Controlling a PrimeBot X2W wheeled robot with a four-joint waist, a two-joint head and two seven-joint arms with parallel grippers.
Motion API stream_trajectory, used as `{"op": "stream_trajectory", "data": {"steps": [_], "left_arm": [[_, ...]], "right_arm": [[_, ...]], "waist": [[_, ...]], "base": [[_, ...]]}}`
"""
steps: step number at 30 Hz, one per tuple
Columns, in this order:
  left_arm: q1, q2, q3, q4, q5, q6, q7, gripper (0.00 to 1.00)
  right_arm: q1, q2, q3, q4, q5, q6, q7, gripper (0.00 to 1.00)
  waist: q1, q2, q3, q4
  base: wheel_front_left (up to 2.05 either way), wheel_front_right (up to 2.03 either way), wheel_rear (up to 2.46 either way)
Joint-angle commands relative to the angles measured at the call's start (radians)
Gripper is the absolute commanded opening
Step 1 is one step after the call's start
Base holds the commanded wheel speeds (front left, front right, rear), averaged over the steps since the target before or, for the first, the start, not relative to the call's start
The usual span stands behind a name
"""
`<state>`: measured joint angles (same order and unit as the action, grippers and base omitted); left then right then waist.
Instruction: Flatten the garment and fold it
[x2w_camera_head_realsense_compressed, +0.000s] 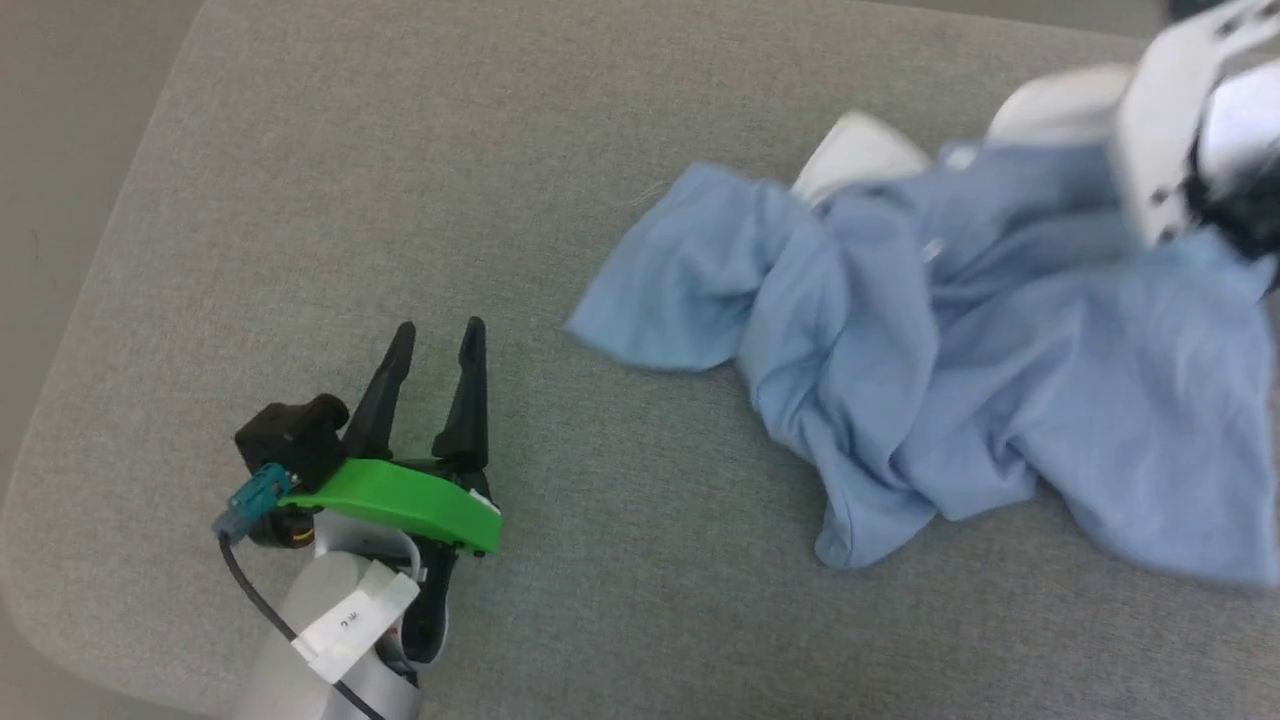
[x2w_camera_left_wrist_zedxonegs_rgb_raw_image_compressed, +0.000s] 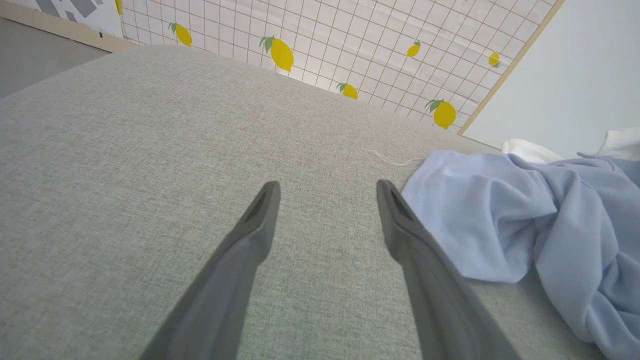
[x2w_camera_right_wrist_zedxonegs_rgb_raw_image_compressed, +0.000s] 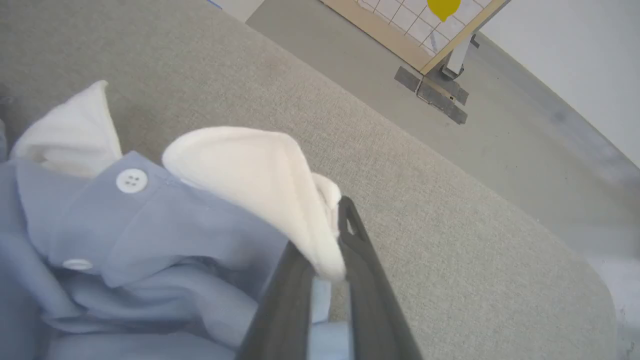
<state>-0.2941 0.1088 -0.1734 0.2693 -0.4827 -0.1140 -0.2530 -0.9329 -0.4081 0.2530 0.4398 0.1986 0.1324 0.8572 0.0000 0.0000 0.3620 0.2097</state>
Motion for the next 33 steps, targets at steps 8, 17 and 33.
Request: {"op": "stream_trajectory", "data": {"steps": [8,17,33], "left_arm": [[-0.031,-0.008,-0.02,0.013,-0.011,-0.01,-0.008,1.0],[-0.018,0.0,-0.021,0.036,-0.014,-0.012,-0.008,1.0],[0.06,0.039,-0.009,0.015,-0.021,0.012,0.008,1.0]], "right_arm": [[-0.042,0.052,-0.09,0.1,-0.142,-0.002,-0.045,0.0],[0.036,0.089,-0.137,0.149,-0.137,-0.002,-0.158,1.0],[0.332,0.191,-0.312,-0.08,0.048,-0.002,-0.622,1.0]], "waist": [[0.0,0.0,0.026,0.038],[0.0,0.0,-0.028,0.032],[0.0,0.0,-0.191,-0.076]], "base": [[0.0,0.0,0.0],[0.0,0.0,0.0],[0.0,0.0,0.0]]}}
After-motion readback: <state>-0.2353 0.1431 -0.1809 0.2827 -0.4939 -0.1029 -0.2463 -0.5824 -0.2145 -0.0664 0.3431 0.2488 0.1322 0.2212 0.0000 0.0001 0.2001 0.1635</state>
